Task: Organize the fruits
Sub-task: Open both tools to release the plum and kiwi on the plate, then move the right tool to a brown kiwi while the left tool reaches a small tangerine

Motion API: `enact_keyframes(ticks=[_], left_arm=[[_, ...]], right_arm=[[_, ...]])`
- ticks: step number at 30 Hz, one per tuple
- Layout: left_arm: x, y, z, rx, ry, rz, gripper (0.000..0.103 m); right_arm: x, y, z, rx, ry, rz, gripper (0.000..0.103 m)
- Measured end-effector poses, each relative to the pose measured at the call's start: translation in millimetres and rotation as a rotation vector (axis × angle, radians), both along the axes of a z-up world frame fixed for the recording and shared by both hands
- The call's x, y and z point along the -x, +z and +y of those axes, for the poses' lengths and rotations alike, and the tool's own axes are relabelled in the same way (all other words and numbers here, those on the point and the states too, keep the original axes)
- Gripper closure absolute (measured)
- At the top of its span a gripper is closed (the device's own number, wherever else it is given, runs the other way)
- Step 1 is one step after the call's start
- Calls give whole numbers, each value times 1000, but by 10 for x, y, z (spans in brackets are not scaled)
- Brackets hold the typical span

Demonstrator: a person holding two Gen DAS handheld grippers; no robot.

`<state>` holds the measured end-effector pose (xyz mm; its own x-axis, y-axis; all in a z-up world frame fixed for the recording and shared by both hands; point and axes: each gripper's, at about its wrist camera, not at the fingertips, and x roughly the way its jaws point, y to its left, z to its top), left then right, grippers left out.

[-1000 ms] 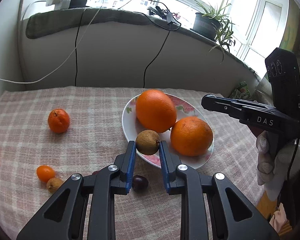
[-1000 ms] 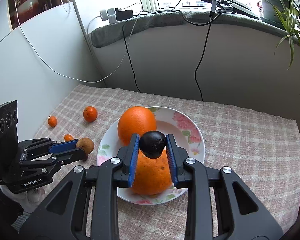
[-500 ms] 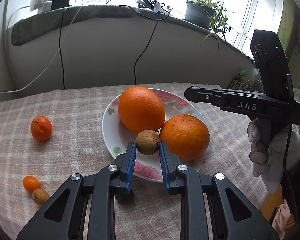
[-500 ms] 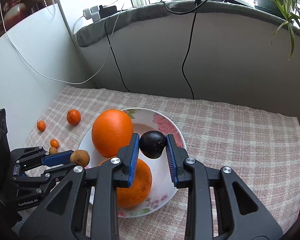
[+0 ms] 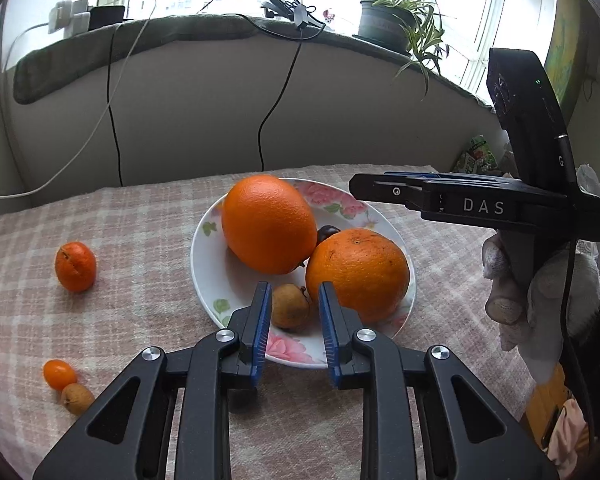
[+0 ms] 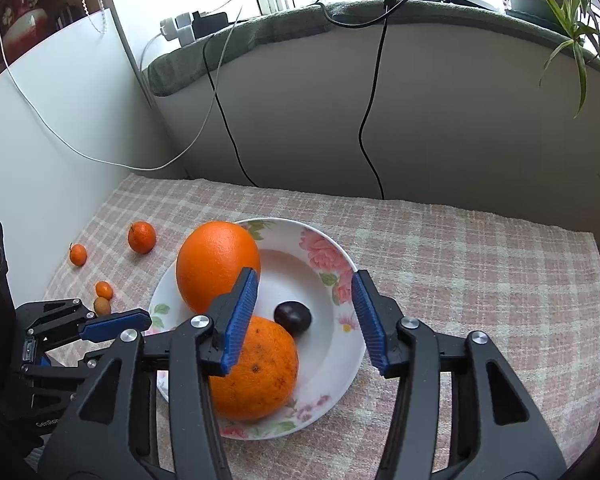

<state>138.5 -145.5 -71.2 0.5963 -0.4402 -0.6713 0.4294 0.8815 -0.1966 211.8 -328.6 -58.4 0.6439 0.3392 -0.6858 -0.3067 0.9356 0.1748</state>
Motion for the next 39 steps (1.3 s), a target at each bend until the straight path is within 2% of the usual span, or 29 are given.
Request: enact_keyframes(ticks=[2, 3, 5, 7, 13, 28, 39], left_arm=[[-4, 5, -9, -2, -2, -4, 80], [0, 6, 0, 0, -2, -5, 75], [4, 11, 13, 7, -1, -6, 62], [5, 15, 31, 10, 4, -3, 48], [7, 24, 56, -7, 22, -1, 40], [111, 109, 387, -7, 86, -4, 38], [132, 174, 1025, 0, 200, -9, 39]], right_arm=[[1, 12, -1, -1, 0, -2, 46], [2, 16, -1, 1, -3, -3, 44], [9, 25, -2, 3, -8, -7, 33], [22, 35, -6, -1, -8, -12, 28], [45, 80, -35, -9, -35, -28, 16], [294, 254, 101, -31, -24, -66, 15], [616, 340, 514, -33, 86, -92, 15]])
